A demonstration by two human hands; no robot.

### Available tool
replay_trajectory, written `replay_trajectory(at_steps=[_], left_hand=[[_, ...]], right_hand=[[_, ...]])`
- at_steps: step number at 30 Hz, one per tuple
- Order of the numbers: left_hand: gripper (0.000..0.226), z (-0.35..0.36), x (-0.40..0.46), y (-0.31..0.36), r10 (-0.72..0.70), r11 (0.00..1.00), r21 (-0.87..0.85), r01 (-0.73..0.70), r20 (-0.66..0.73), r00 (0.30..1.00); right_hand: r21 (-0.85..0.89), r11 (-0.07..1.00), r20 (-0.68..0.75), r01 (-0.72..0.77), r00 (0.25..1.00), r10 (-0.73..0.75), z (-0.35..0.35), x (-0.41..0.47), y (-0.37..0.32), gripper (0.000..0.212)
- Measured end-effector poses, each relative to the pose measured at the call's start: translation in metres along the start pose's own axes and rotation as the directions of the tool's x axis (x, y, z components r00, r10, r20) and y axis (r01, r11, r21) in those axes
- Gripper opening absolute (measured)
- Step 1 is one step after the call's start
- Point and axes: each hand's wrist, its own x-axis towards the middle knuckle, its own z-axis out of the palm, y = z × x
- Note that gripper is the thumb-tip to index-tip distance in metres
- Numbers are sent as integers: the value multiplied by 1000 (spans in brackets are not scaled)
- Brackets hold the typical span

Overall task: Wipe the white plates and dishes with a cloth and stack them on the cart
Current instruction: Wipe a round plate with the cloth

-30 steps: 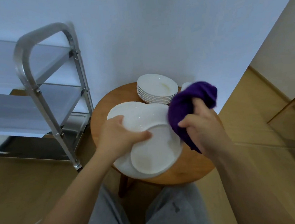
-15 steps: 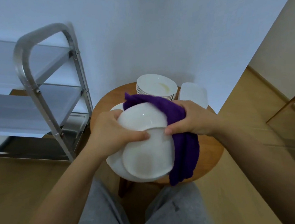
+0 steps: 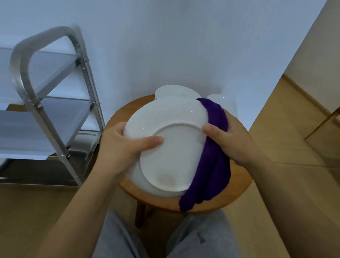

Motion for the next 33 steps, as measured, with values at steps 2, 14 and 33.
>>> replay_trajectory(at_steps=[2, 14, 33], left_hand=[[73, 3, -3, -6, -40, 991, -128, 34, -43, 998], [57, 40, -22, -43, -235, 829, -540, 144, -103, 967], [36, 26, 30, -33, -40, 995, 72, 67, -326, 945]], right_hand=[[92, 996, -130, -16, 991, 28, 5, 0, -4, 33], [451, 893, -537, 2, 799, 269, 33, -16, 5, 24], [-251, 968, -284, 11, 955, -84, 37, -22, 6, 41]])
